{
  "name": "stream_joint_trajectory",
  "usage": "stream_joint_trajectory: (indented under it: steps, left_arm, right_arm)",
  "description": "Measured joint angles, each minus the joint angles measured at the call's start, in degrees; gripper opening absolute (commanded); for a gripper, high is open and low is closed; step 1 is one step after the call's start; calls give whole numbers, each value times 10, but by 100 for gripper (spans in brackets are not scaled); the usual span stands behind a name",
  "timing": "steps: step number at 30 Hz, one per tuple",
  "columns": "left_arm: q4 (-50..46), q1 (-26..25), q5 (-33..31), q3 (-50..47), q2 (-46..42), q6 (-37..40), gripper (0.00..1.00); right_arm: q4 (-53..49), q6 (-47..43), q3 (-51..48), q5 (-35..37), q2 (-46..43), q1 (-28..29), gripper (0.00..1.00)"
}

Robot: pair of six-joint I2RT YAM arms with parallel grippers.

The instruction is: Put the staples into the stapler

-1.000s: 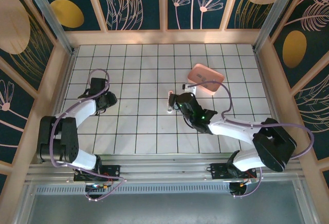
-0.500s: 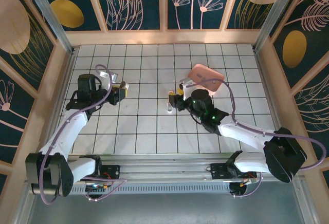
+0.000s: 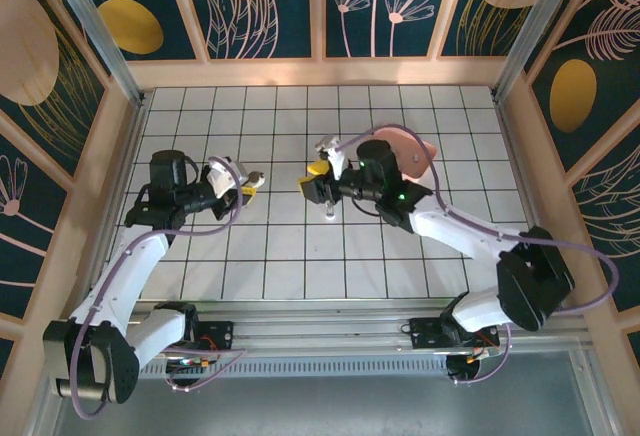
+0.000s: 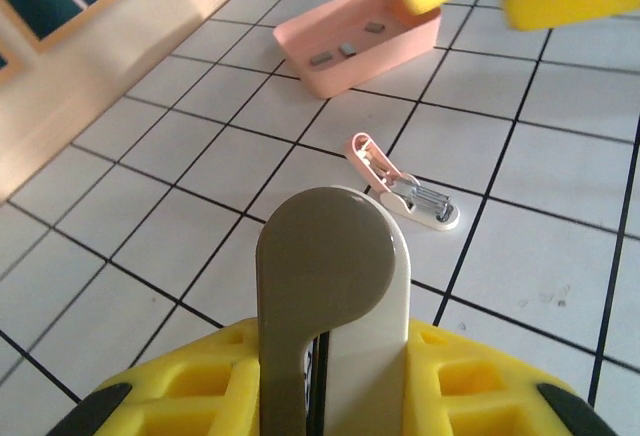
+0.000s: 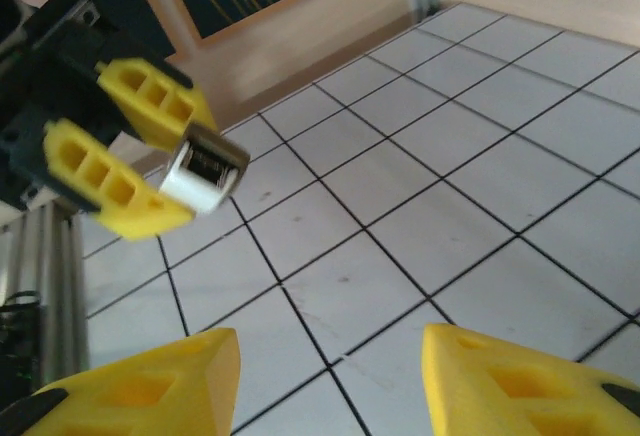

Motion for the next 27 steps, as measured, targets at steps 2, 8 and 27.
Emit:
stream_joint_trajectory:
  steps: [2,8,27]
  left_arm:
    - [-3,-8,-2,-8,-8,40,1]
    - [-24,-19,5,-22,-20,147,0]
    - [-35,-26,18,-23,-14,188,0]
  right_arm:
    - [-16,23,36,-17,35,4,54]
    - [-34,92,94,-82,105,26,58]
    - [-21,165,124,-148,152,44,53]
